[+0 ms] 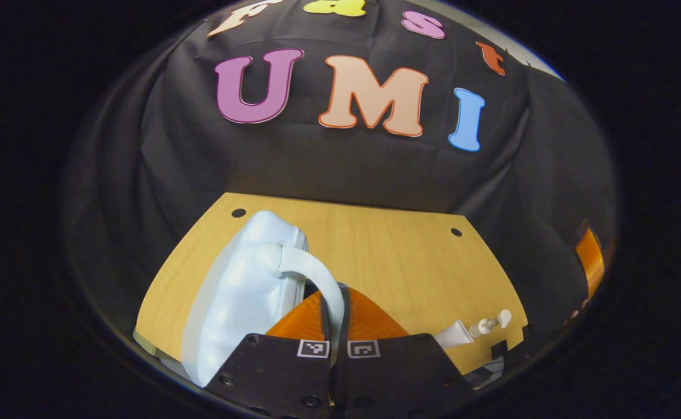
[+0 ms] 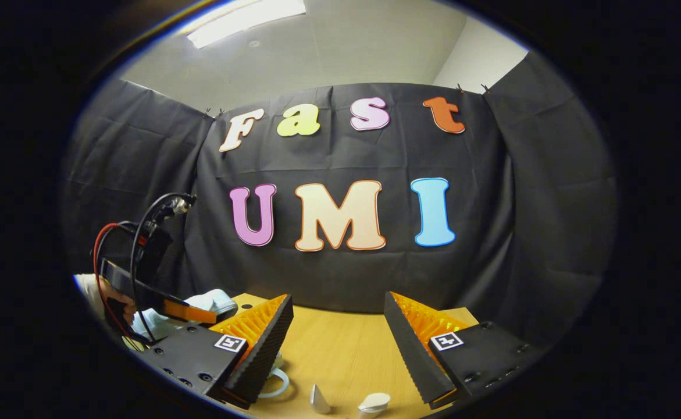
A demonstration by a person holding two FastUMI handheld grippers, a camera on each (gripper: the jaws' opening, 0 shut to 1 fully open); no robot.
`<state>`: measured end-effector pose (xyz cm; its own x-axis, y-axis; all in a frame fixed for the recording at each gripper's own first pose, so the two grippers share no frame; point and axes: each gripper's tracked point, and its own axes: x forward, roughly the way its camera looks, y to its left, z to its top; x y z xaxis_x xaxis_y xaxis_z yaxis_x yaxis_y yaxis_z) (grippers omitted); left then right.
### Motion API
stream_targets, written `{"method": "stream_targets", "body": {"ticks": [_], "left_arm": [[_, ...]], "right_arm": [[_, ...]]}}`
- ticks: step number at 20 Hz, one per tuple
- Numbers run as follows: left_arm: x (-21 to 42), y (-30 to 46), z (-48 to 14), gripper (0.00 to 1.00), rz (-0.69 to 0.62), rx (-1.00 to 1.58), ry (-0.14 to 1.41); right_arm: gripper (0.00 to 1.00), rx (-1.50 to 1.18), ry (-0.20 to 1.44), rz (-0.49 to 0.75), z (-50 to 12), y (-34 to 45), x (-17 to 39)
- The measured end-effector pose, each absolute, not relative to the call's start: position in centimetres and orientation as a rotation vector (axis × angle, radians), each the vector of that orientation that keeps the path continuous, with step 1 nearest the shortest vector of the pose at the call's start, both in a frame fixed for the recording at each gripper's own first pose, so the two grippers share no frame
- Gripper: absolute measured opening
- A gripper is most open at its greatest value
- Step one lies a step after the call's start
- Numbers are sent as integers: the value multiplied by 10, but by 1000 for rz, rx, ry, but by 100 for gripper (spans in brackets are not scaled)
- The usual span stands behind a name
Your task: First open the suitcase, pack the skin care products into it, and then close the suitcase.
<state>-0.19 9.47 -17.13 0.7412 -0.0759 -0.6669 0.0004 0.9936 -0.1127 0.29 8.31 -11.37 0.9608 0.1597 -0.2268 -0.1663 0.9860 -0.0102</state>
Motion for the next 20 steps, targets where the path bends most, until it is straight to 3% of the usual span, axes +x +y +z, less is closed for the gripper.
{"method": "stream_targets", "body": {"ticks": [8,20], "left_arm": [[7,175,-134,0,-9,-108,694],[11,297,-135,0,50,-159,702]], "right_arm": [[99,-7,210,171,-120,134,14],[100,39,228,176,-136,195,27]]}}
